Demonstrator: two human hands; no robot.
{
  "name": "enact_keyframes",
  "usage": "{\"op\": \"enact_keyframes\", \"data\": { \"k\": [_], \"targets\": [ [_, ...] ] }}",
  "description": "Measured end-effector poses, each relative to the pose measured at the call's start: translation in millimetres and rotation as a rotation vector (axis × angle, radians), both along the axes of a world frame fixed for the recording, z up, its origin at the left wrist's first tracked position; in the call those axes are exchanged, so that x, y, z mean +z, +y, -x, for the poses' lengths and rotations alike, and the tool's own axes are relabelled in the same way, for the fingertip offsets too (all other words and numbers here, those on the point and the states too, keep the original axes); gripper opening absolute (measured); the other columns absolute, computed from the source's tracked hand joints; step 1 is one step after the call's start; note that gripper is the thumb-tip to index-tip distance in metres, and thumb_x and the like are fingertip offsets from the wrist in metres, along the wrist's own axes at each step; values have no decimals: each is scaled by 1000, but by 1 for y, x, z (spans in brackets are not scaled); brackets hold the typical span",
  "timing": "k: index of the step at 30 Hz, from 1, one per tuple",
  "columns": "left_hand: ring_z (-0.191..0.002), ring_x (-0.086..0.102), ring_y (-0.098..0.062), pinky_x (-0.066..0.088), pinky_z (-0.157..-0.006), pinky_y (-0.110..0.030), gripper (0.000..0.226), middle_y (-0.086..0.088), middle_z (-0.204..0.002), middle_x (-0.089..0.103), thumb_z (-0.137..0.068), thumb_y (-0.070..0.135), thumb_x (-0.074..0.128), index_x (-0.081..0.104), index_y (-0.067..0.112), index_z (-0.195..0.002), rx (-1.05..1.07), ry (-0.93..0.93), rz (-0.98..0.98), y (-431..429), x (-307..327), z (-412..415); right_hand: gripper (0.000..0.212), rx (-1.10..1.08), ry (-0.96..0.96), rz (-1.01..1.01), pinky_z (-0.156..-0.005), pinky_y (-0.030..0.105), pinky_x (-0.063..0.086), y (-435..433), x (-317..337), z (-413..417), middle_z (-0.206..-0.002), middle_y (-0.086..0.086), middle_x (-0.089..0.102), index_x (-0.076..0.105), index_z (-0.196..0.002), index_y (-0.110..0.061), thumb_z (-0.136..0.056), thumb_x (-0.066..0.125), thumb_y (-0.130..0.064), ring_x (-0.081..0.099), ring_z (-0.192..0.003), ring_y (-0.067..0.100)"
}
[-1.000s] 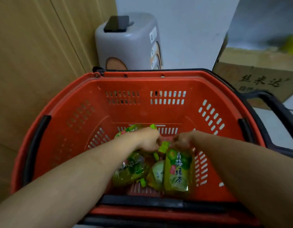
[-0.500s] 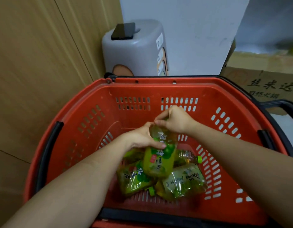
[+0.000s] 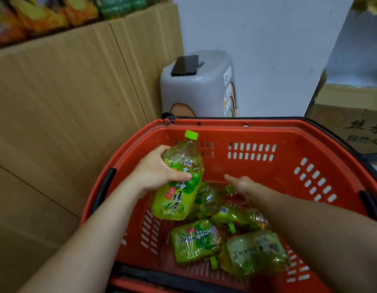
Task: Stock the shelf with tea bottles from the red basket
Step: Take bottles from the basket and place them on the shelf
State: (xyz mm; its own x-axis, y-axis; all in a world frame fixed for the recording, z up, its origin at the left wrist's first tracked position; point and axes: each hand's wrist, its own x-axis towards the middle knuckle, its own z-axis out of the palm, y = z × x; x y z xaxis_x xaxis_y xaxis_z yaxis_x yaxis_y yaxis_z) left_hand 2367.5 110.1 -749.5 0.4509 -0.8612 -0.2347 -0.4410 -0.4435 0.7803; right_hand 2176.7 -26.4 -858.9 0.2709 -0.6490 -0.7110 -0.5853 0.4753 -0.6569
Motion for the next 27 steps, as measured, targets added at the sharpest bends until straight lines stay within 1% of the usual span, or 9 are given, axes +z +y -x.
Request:
{"op": "enact_keyframes", "data": {
  "k": [2,4,6,8,10,13,16,22,27],
  "targets": [
    [-95,70,-16,56,-89,-43,101,6,-105,72,-27,50,94,56,32,-118,7,56,17,6,1,1,53,-84,-59,-43,-65,34,45,9,-11,-19,-102,14,63,50,-126,1,-95,53,-41,62,-89,29],
    [-94,71,-16,57,-88,-43,96,4,-105,73,-34,44,95,56,28,-120,-3,116,36,10,3,5,47,-218,-88,-18,-76,35,46,13,-24,-31,-111,13,62,52,-123,4,-93,59,-32,60,-106,35],
    [-94,71,-16,58,-85,-39,87,3,-106,73,-42,39,92,57,27,-120,1,145,62,13,6,8,43,-282,-91,58,-86,38,51,15,-35,-38,-105,11,63,55,-118,3,-90,64,-29,61,-104,36],
    [-92,72,-15,58,-83,-36,78,3,-105,74,-46,34,90,58,28,-117,18,172,98,16,9,8,44,-188,-78,182,-74,39,56,16,-42,-46,-99,14,65,56,-119,-2,-88,67,-32,64,-89,31],
    [-93,73,-16,58,-83,-35,79,2,-104,74,-46,33,91,58,26,-117,46,195,151,20,13,4,35,28,-67,368,-59,28,49,16,-31,-56,-96,10,65,59,-112,-8,-88,67,-32,62,-75,23],
    [-98,71,-15,57,-84,-33,93,3,-108,73,-43,37,96,56,24,-126,91,183,245,37,22,-9,27,304,-88,602,-62,26,47,10,14,-67,-96,4,61,62,-107,-14,-87,68,-30,63,-77,20],
    [-95,72,-14,58,-77,-28,88,1,-109,73,-46,27,95,57,26,-126,169,199,370,62,38,-21,16,398,-209,724,-60,24,50,3,63,-66,-90,4,64,62,-97,-19,-86,70,-27,61,-72,16],
    [-92,73,-16,56,-67,-23,89,-2,-106,75,-46,32,94,58,22,-127,336,269,629,114,84,-30,27,339,-555,1059,-78,24,49,27,179,-70,-95,2,66,66,-111,-12,-85,71,-16,62,-81,8],
    [-86,74,-22,59,-65,-30,74,-7,-102,76,-52,34,81,61,20,-122,394,250,819,168,140,-29,14,341,-918,1109,-71,19,52,77,277,-86,-86,10,71,64,-103,-23,-95,57,-14,67,-74,4]
  ]
}}
